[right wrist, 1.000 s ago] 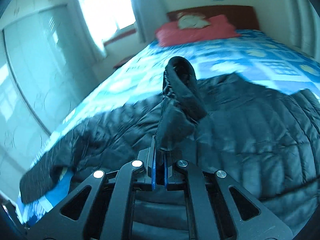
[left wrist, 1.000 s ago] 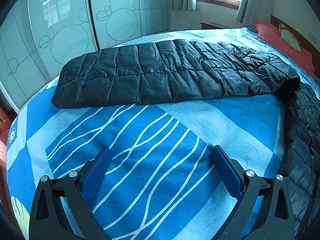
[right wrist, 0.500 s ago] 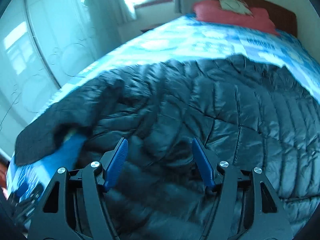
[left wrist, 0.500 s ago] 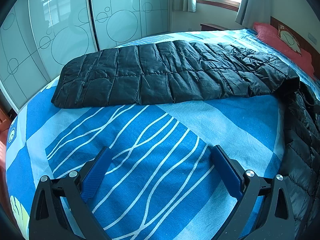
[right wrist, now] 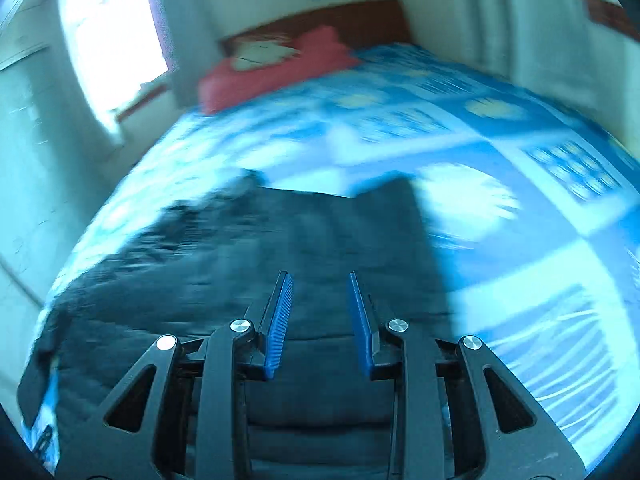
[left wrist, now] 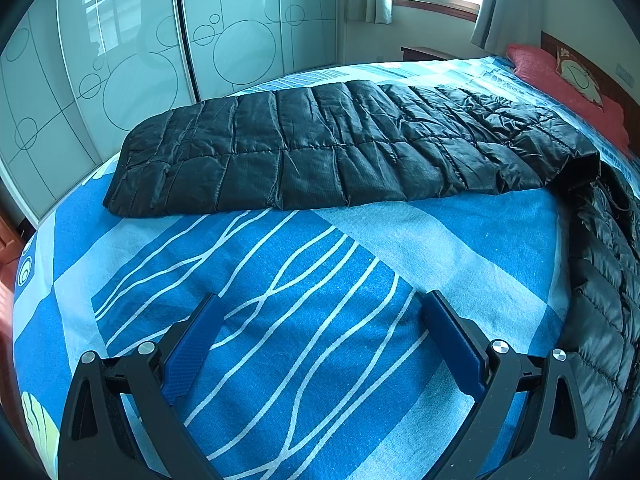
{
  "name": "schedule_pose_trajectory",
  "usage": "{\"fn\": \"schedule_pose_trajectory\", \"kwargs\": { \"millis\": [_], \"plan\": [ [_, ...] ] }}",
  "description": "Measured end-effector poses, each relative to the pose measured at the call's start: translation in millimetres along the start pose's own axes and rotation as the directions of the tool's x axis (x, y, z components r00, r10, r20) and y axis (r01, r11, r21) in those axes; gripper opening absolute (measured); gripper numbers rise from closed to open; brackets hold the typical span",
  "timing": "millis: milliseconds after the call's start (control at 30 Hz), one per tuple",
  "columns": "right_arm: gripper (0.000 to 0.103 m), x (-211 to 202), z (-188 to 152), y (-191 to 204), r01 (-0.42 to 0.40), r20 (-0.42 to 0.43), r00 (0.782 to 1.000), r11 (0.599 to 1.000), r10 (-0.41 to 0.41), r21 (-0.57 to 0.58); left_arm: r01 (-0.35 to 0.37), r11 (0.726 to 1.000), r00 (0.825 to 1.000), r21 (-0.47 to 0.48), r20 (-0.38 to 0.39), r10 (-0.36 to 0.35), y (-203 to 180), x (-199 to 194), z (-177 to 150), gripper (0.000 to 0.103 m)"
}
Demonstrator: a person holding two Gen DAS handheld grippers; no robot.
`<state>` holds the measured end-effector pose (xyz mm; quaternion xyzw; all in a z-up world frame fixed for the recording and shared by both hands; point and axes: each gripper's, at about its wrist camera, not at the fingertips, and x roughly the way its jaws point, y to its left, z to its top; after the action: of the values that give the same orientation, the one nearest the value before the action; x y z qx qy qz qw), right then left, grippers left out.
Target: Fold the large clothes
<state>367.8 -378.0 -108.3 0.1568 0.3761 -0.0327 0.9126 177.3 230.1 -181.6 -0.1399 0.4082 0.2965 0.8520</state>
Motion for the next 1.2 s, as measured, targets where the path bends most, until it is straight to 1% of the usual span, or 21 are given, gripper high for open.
{"fn": "schedule_pose_trajectory", "kwargs": {
  "millis": [67, 100, 133, 200, 233, 333, 433, 533, 600, 633, 733, 800, 867, 933, 967, 1000, 1033, 1133, 1167, 1200],
  "plan": [
    [0.025, 28, -15, -19, 0.02, -0.111, 0.994, 1.0, -0.02, -0.003, 0.0, 1.0, 1.0, 0.0, 0.0, 0.0, 0, 0, 0, 0.099],
    [0.021, 39, -24, -23, 0.022, -0.134, 0.991, 1.0, -0.024, -0.015, -0.001, 1.0, 1.0, 0.001, 0.0, 0.001, 0, 0, 0, 0.099],
    [0.021, 40, -29, -25, 0.008, -0.113, 0.994, 1.0, -0.011, -0.025, -0.001, 1.0, 1.0, 0.001, -0.001, 0.001, 0, 0, 0, 0.099],
    [0.021, 36, -24, -25, 0.006, -0.116, 0.993, 1.0, -0.009, -0.021, -0.003, 1.0, 1.0, 0.002, -0.001, 0.003, -1, -1, 1, 0.099],
    [0.021, 30, -18, -23, -0.004, -0.113, 0.994, 1.0, 0.002, -0.011, -0.002, 1.0, 1.0, 0.001, -0.001, 0.002, -2, -1, 1, 0.099],
    [0.023, 14, 3, -25, -0.032, -0.029, 0.999, 0.999, 0.032, 0.011, -0.004, 1.0, 1.0, 0.002, 0.0, 0.004, -2, 0, 1, 0.099],
    [0.023, 26, 26, -25, -0.022, 0.003, 1.0, 1.0, 0.022, 0.02, -0.005, 1.0, 1.0, 0.003, -0.001, 0.005, -2, 0, 1, 0.099],
    [0.023, 51, 40, -26, -0.003, -0.016, 1.0, 1.0, 0.003, 0.019, -0.007, 1.0, 1.0, 0.004, -0.001, 0.007, -3, 0, 2, 0.099],
    [0.023, 81, 38, -36, 0.034, -0.095, 0.995, 0.999, -0.03, 0.04, -0.008, 1.0, 1.0, 0.004, 0.0, 0.008, -3, 0, 2, 0.099],
    [0.023, 89, 35, -38, 0.042, -0.116, 0.993, 0.998, -0.036, 0.047, -0.007, 1.0, 1.0, 0.004, 0.0, 0.007, -3, 0, 2, 0.099],
    [0.023, 86, 41, -36, 0.056, -0.115, 0.992, 0.998, -0.051, 0.035, -0.007, 1.0, 1.0, 0.003, 0.0, 0.007, -3, 0, 1, 0.099],
    [0.023, 75, 49, -34, 0.037, -0.069, 0.997, 0.998, -0.034, 0.053, -0.007, 1.0, 1.0, 0.003, 0.0, 0.007, -4, 0, 1, 0.099],
    [0.025, 69, 56, -31, 0.038, -0.024, 0.999, 0.998, -0.036, 0.049, -0.007, 1.0, 1.0, 0.003, 0.0, 0.007, -4, 0, 1, 0.099],
    [0.041, 76, 61, -27, 0.025, -0.015, 1.0, 0.999, -0.024, 0.031, -0.007, 1.0, 1.0, 0.003, 0.001, 0.007, -3, 0, 1, 0.099],
    [0.044, 85, 61, -26, 0.044, -0.034, 0.998, 0.999, -0.043, 0.021, -0.007, 1.0, 1.0, 0.003, 0.001, 0.007, -3, 0, 2, 0.099],
    [0.045, 95, 59, -26, 0.059, -0.067, 0.996, 0.998, -0.058, 0.012, -0.007, 1.0, 1.0, 0.003, 0.001, 0.007, -3, 0, 2, 0.099],
    [0.045, 113, 54, -28, 0.075, -0.135, 0.988, 0.997, -0.075, -0.003, -0.008, 1.0, 1.0, 0.004, 0.001, 0.008, -3, 0, 1, 0.099],
    [0.044, 108, 54, -21, 0.112, -0.11, 0.987, 0.993, -0.115, -0.028, -0.008, 1.0, 1.0, 0.004, 0.0, 0.008, -3, 0, 1, 0.099],
    [0.044, 99, 54, -17, 0.12, -0.097, 0.988, 0.992, -0.122, -0.027, -0.007, 1.0, 1.0, 0.003, 0.0, 0.007, -3, 0, 2, 0.099],
    [0.044, 88, 51, -12, 0.108, -0.077, 0.991, 0.994, -0.11, -0.025, -0.007, 1.0, 1.0, 0.003, 0.0, 0.007, -3, 0, 1, 0.099]
  ]
}}
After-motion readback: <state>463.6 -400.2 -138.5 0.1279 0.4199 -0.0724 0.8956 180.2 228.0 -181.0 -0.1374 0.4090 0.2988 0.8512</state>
